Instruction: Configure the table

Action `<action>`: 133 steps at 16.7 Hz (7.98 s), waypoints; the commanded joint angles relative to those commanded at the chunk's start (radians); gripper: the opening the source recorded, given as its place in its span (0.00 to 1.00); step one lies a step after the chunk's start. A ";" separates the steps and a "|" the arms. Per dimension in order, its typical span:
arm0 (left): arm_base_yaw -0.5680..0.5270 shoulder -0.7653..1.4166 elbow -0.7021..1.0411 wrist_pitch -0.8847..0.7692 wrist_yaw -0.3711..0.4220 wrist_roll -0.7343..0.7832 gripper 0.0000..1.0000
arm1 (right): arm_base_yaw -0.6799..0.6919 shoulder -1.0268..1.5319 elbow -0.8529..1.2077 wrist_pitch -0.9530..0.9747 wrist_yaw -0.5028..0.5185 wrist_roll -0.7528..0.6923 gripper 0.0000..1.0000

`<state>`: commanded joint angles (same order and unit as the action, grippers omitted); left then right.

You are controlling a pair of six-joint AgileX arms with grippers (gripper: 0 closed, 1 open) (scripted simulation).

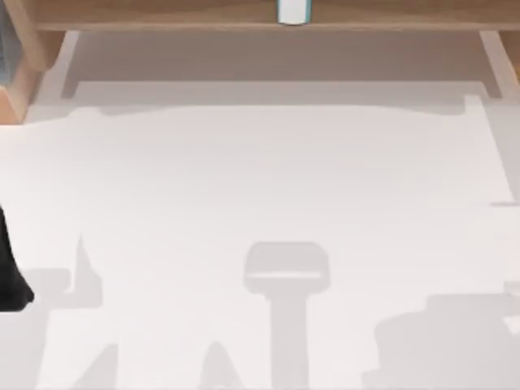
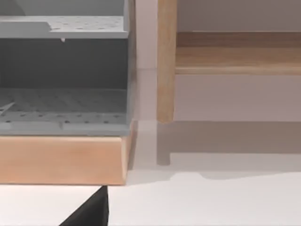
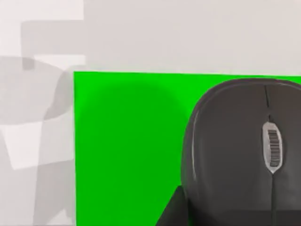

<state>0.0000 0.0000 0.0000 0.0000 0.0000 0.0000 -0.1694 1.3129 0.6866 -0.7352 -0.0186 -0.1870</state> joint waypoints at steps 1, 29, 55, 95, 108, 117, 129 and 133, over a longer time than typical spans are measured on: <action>0.000 0.000 0.000 0.000 0.000 0.000 1.00 | 0.000 0.009 -0.009 -0.002 0.001 0.000 0.00; 0.000 0.000 0.000 0.000 0.000 0.000 1.00 | 0.000 0.047 -0.049 -0.013 0.004 0.000 1.00; 0.000 0.000 0.000 0.000 0.000 0.000 1.00 | -0.545 0.483 -0.259 1.725 -0.476 -0.982 1.00; 0.000 0.000 0.000 0.000 0.000 0.000 1.00 | -0.519 0.748 -0.174 2.294 -0.637 -1.366 0.00; 0.000 0.000 0.000 0.000 0.000 0.000 1.00 | -0.463 0.791 -0.058 2.222 -0.576 -1.365 0.00; 0.000 0.000 0.000 0.000 0.000 0.000 1.00 | -0.405 0.837 0.057 2.143 -0.514 -1.364 0.00; 0.000 0.000 0.000 0.000 0.000 0.000 1.00 | -0.330 0.932 0.285 2.006 -0.434 -1.363 0.00; 0.000 0.000 0.000 0.000 0.000 0.000 1.00 | -0.309 0.978 0.353 1.953 -0.414 -1.365 0.00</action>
<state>0.0000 0.0000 0.0000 0.0000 0.0000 0.0000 -0.4780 2.2913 1.0400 1.2175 -0.4323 -1.5521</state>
